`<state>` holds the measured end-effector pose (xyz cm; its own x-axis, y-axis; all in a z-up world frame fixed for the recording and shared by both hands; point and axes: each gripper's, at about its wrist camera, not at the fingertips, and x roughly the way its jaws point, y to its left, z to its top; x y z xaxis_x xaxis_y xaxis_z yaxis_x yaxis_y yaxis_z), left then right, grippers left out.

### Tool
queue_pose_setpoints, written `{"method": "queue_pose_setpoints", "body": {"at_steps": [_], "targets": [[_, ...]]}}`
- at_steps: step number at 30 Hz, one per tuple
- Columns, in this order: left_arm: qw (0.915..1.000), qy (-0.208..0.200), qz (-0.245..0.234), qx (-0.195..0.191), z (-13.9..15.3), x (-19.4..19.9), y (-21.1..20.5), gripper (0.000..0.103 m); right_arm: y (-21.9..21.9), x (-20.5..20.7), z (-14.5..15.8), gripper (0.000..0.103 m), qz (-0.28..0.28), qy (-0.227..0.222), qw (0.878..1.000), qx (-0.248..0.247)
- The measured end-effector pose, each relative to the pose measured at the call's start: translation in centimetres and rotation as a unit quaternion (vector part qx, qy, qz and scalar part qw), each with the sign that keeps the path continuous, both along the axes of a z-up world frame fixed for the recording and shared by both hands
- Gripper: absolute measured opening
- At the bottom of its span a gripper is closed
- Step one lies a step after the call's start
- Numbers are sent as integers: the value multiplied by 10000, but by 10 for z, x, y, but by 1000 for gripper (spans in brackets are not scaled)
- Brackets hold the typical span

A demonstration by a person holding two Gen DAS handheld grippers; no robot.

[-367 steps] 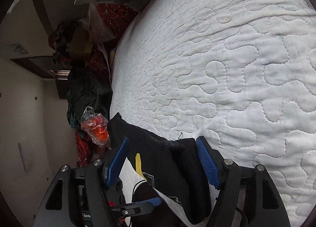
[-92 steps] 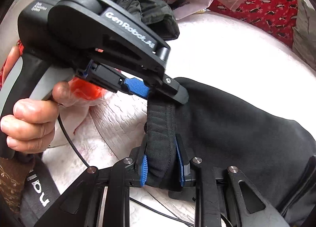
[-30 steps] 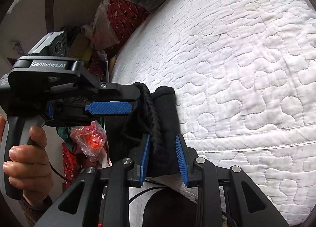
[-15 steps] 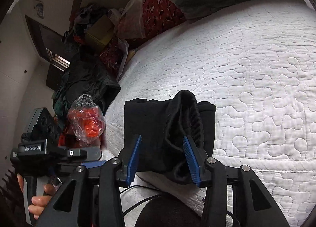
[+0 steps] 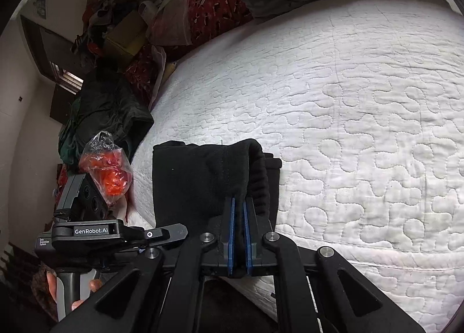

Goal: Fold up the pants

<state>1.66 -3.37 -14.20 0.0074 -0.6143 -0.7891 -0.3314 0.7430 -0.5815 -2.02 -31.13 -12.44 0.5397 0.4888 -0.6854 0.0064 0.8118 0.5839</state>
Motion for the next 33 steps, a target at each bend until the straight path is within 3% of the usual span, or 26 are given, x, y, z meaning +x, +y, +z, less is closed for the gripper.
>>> {"method": "queue_pose_setpoints", "body": {"at_steps": [5,11,15,17,20,26,33], "targets": [[9997,29,101,-241,1,-1,10,26,-6,6,-21,6,-88,214,9997,88],[9993,-357,27,-53,25,-3,8,26,-12,-1,-7,13,42,113,9982,595],[9997,-241,65,-74,20,-1,7,26,2,-15,-1,28,196,84,9992,352],[9997,-161,95,-126,19,0,10,26,9,-16,-3,30,219,45,9995,219],[9995,-242,113,-183,23,-2,15,26,17,-11,6,10,339,-119,9994,-26],[9995,-229,126,-163,21,-2,20,26,25,-24,41,7,460,-469,9976,233],[10000,33,3,-42,0,5,13,26,3,-32,-10,6,4,120,9986,510]]}}
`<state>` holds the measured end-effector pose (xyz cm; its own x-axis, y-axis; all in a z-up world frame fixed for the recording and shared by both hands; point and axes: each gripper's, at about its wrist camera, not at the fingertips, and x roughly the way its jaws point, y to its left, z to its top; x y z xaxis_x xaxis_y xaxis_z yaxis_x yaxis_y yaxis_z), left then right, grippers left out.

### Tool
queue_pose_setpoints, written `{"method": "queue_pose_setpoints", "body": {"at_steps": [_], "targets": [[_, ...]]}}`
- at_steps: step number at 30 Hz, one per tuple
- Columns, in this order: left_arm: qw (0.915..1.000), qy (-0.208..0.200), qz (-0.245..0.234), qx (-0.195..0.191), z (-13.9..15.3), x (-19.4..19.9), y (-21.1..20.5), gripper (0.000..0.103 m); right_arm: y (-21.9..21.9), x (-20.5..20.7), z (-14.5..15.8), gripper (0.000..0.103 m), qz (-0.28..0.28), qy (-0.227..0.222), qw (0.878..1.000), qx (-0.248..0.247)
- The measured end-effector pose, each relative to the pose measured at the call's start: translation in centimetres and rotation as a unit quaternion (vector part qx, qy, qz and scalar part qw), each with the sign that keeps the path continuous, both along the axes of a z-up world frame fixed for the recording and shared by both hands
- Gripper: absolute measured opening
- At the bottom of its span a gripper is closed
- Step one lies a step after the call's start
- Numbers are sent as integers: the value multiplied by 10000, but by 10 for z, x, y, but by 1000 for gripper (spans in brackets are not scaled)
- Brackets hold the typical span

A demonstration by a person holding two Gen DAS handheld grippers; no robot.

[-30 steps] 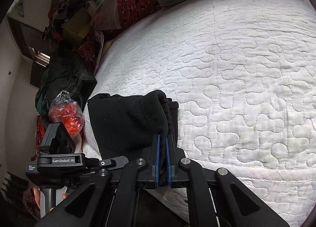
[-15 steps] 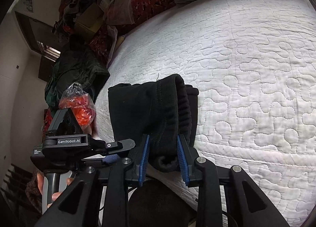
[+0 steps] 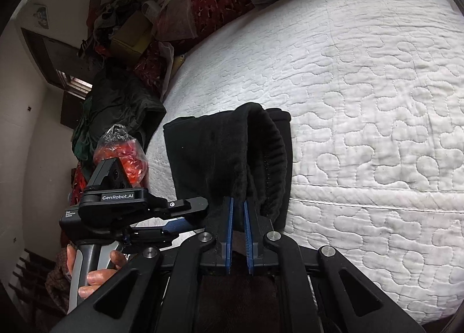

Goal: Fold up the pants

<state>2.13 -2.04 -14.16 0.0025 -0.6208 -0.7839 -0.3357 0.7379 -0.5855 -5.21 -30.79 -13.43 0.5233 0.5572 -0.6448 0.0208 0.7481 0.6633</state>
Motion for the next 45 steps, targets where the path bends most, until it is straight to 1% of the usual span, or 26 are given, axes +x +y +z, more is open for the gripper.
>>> {"method": "queue_pose_setpoints", "body": {"at_steps": [2,4,5,7,8,9,11,12,14,16,18,21,24,26,27,29,30,32,33,34,35,37,38,39,42,45], "targets": [[10000,-21,-23,31,4,1,-2,26,-4,5,-5,6,-53,43,10000,-50],[9998,-149,-106,15,13,-1,-2,26,-2,9,-5,8,-12,49,9997,-230],[9997,-208,-148,-10,19,-3,-2,26,-3,9,-5,8,4,52,9997,-221],[9990,-355,-260,-120,33,-9,0,26,-4,8,-4,14,29,68,9998,-157],[9984,-429,-294,-208,41,-12,4,26,-6,7,-4,19,33,80,9999,-128],[9978,-506,-288,-302,49,-15,9,26,-9,5,-3,21,60,92,9999,-78],[9958,-775,-187,-440,69,-14,21,26,-14,4,5,21,-15,58,10000,-50],[9945,-927,-119,-462,79,-10,26,27,-16,3,12,22,-75,-36,9999,-81],[9917,-1193,-79,-477,97,5,31,37,-18,4,29,22,-190,-317,9990,-256],[9899,-1350,-98,-428,106,22,28,44,-10,9,44,22,-155,-600,9972,-421],[9885,-1460,-286,-276,109,40,15,44,4,15,54,23,-26,-827,9957,-423],[9893,-1368,-500,23,95,68,-3,44,30,22,59,29,168,-1076,9925,-549],[9907,-1185,-567,364,63,90,-14,44,45,32,58,30,256,-1234,9881,-885],[9923,-987,-559,491,37,100,-17,44,45,39,50,30,202,-1218,9852,-1192],[9934,-934,-511,424,30,104,-16,44,42,45,41,27,172,-1068,9859,-1278],[9952,-875,-406,190,32,104,-9,44,31,56,15,27,93,-640,9903,-1230],[9950,-901,-416,54,38,103,-4,44,24,58,4,22,54,-490,9920,-1164],[9929,-1092,-447,-124,54,95,9,44,16,55,2,21,0,-533,9940,-960],[9910,-1255,-447,-145,62,89,18,44,13,53,5,26,-15,-518,9946,-900],[9884,-1443,-459,-140,69,83,28,48,8,51,8,29,-89,-493,9953,-834],[9862,-1581,-483,-89,73,76,37,62,1,46,12,33,-170,-492,9964,-674],[9840,-1724,-451,41,72,64,54,74,-16,38,16,45,-323,-469,9980,-263],[9836,-1739,-461,89,68,59,60,74,-23,35,15,57,-377,-416,9984,-107],[9841,-1706,-486,102,60,59,62,74,-27,33,14,64,-400,-357,9986,27],[9870,-1533,-491,-12,39,55,67,74,-26,32,5,65,-322,-214,9990,211],[9878,-1425,-623,126,26,56,60,74,-15,36,-7,65,-206,-5,9997,127]]}}
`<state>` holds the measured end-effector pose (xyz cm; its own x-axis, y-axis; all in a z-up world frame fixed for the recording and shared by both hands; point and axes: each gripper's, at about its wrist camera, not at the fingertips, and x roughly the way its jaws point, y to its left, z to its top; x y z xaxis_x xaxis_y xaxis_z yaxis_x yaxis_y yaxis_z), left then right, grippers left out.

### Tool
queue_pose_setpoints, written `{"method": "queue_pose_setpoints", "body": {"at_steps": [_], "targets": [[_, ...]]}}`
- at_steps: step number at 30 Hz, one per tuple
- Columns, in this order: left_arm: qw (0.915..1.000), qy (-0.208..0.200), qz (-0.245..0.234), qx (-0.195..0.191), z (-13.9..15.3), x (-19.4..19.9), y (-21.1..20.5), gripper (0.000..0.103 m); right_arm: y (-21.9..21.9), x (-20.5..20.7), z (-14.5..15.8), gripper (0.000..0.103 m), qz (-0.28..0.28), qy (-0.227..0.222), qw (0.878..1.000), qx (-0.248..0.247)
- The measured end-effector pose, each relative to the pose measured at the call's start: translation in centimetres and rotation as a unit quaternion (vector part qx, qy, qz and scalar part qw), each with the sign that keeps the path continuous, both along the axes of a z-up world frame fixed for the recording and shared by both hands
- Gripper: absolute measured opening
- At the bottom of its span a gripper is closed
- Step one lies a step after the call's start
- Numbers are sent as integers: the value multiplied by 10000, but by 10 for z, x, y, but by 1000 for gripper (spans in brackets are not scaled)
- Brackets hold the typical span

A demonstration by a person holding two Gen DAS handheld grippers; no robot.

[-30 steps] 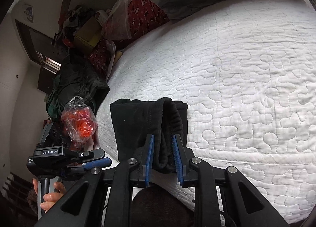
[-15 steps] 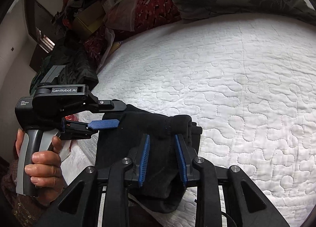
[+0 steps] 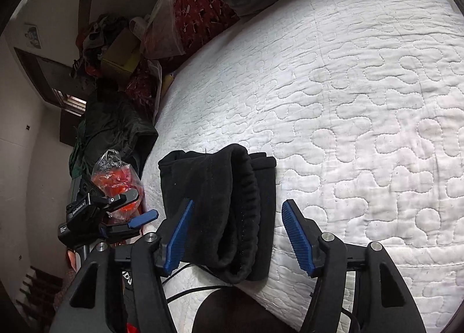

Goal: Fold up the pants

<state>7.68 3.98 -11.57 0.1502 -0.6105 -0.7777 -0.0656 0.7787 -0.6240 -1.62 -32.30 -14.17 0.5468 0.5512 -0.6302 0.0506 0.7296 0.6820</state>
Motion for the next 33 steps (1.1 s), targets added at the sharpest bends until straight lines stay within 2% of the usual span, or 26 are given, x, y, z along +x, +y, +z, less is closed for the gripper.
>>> {"method": "queue_pose_setpoints", "body": {"at_steps": [4,10,14,20,22,24,27,29,31,33], "targets": [[9994,-40,-245,248,-9,2,-18,74,5,5,-15,65,-35,247,9996,-112],[9954,-331,-431,785,-15,2,-37,76,8,10,-24,66,197,352,9986,349],[9955,-422,-390,753,-16,2,-52,80,13,14,-32,68,334,391,9975,492],[9954,-506,-381,713,-22,-5,-52,85,-2,15,-46,71,350,455,9917,1149],[9956,-519,-376,687,-22,-5,-53,85,-3,16,-48,71,369,486,9905,1235],[9955,-544,-377,672,-23,-6,-55,86,-1,17,-46,76,391,496,9902,1246],[9957,-549,-375,653,-24,-5,-51,86,5,18,-42,85,458,480,9917,1102],[9960,-525,-362,629,-25,-5,-48,88,17,21,-35,87,510,470,9947,754],[9966,-492,-353,553,-26,-3,-47,92,28,22,-30,87,590,401,9970,306],[9973,-443,-300,494,-26,-2,-48,93,35,20,-26,79,545,357,9979,-52]]}}
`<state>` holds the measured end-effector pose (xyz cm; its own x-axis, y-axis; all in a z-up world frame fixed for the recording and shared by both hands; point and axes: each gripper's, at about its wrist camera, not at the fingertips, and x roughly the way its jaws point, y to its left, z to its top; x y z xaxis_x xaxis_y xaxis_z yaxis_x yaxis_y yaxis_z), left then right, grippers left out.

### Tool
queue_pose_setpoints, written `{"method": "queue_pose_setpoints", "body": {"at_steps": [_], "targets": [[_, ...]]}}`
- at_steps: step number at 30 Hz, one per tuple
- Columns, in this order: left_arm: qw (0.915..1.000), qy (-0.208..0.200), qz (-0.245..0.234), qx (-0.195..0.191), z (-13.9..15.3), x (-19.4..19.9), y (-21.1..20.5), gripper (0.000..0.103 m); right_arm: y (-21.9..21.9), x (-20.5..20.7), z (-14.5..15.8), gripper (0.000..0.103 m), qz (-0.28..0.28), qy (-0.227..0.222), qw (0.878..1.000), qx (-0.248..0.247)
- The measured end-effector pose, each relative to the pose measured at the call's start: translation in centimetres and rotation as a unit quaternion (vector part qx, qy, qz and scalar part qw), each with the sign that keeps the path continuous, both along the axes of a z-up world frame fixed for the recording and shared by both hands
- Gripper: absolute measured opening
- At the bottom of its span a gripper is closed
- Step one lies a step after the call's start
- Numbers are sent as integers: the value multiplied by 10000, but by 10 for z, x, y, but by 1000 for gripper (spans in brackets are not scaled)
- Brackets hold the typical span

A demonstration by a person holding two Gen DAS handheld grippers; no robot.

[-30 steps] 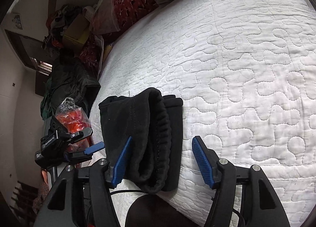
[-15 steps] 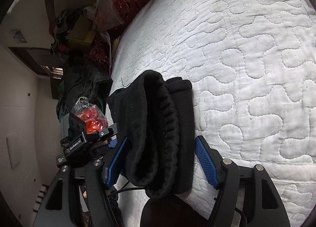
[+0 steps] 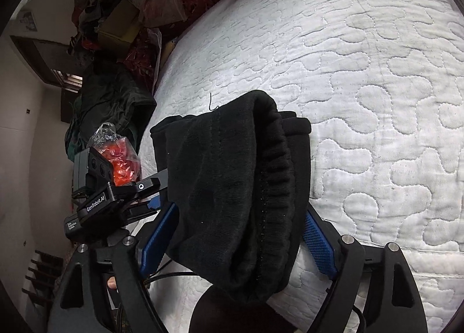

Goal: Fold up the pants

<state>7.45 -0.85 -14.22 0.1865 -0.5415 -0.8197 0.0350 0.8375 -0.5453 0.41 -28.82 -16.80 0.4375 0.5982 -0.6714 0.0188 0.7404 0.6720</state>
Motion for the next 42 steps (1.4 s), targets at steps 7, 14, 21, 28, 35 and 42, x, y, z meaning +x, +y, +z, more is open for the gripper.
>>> {"method": "queue_pose_setpoints", "body": {"at_steps": [7,14,21,28,35,42], "targets": [[9986,276,-24,-443,10,-15,-7,55,-11,-9,2,41,-182,49,9998,-25],[9947,470,-101,-913,27,-45,-24,40,-2,-33,37,34,116,-414,9991,-38],[9948,275,-630,-758,57,-52,-90,40,-47,-70,37,33,-229,-397,9987,201],[9957,31,-792,-478,90,-6,-150,40,-99,-66,61,33,-812,-708,9933,412],[9978,-238,-520,-349,108,68,-181,40,-135,-1,101,33,-1092,-1107,9874,300],[9934,109,-614,963,31,103,-186,41,-168,67,70,43,-1319,-805,9878,-175]]}}
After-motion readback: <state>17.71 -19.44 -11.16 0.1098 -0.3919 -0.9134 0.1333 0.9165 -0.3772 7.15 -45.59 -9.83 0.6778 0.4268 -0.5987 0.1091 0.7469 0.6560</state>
